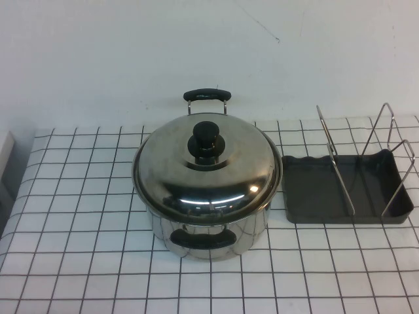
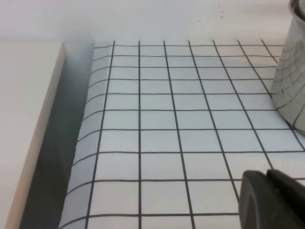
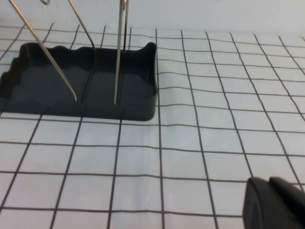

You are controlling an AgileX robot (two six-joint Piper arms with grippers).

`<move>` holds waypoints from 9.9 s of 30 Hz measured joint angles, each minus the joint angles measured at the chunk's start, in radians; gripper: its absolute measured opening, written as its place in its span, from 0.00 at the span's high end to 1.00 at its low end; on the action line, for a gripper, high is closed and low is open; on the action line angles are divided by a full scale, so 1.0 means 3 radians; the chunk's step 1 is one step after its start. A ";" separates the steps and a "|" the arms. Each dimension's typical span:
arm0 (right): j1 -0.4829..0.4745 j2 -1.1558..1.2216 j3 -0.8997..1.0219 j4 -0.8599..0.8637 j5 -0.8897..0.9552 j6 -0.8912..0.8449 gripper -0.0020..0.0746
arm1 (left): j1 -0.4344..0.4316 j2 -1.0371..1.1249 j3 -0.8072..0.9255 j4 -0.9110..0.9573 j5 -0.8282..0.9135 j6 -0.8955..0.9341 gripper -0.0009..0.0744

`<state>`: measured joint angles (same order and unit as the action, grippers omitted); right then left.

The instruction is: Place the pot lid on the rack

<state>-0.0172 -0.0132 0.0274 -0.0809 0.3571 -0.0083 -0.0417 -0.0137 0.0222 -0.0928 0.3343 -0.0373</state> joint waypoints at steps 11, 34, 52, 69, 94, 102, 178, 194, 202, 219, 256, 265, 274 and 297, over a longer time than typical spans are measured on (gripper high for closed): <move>0.0000 0.0000 0.0000 0.0000 0.0000 0.0000 0.98 | 0.0000 0.0000 0.0000 0.0000 0.0000 0.0000 0.99; 0.0000 0.0000 0.0000 0.0000 0.0000 0.0000 0.98 | 0.0000 0.0000 0.0000 0.0000 0.0000 0.0000 0.99; 0.0000 0.0000 0.0000 0.0000 -0.0103 0.0000 0.98 | 0.0000 0.0000 0.0007 0.0000 -0.0097 0.0000 0.99; 0.0000 0.0000 0.0000 -0.0012 -0.2136 0.0000 0.98 | 0.0000 0.0000 0.0019 0.0000 -0.1397 0.0000 0.99; 0.0000 0.0000 -0.0260 -0.0046 -0.3644 -0.0030 0.98 | 0.0000 -0.0006 -0.0063 -0.0062 -0.2485 -0.0277 0.99; 0.0000 0.0000 -0.1188 -0.0066 -0.2081 -0.0502 0.98 | 0.0000 -0.0006 -0.0979 -0.0100 -0.1174 -0.0740 0.99; 0.0000 0.0272 -0.0633 -0.0041 -0.0905 -0.0637 0.98 | -0.1514 0.4990 -0.3280 -0.5401 -0.0414 0.6212 0.20; 0.0000 0.0272 -0.0633 -0.0041 -0.0951 -0.0637 0.98 | -0.1521 0.5173 -0.3300 -0.5425 -0.0788 0.6083 0.20; 0.0000 0.0272 -0.0633 -0.0041 -0.0951 -0.0637 0.98 | -0.1521 0.5215 -0.3300 -0.5433 -0.0794 0.6007 0.20; 0.0000 0.0272 -0.0633 -0.0041 -0.0951 -0.0637 0.98 | -0.1521 0.5445 -0.3611 -0.5433 -0.0807 0.5842 0.22; 0.0000 0.0272 -0.0633 -0.0041 -0.0951 -0.0637 0.98 | -0.1521 0.5579 -0.3662 -0.5489 -0.0839 0.5876 0.56; 0.0000 0.0272 -0.0633 -0.0041 -0.0951 -0.0637 0.98 | -0.1521 0.5541 -0.3664 -0.5489 -0.0839 0.5876 0.56; 0.0000 0.0272 -0.0633 -0.0041 -0.0951 -0.0637 0.98 | -0.1521 0.5151 -0.3636 -0.5470 -0.0728 0.5910 0.56; 0.0701 0.0272 -0.1096 0.2211 -0.0474 0.1038 0.97 | -0.1521 0.4645 -0.3970 -0.5294 0.1231 0.4831 0.56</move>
<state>0.1931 0.0684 -0.3015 0.5823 0.2148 0.3031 -0.4980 1.3798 -1.1687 -1.6810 0.7036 1.4121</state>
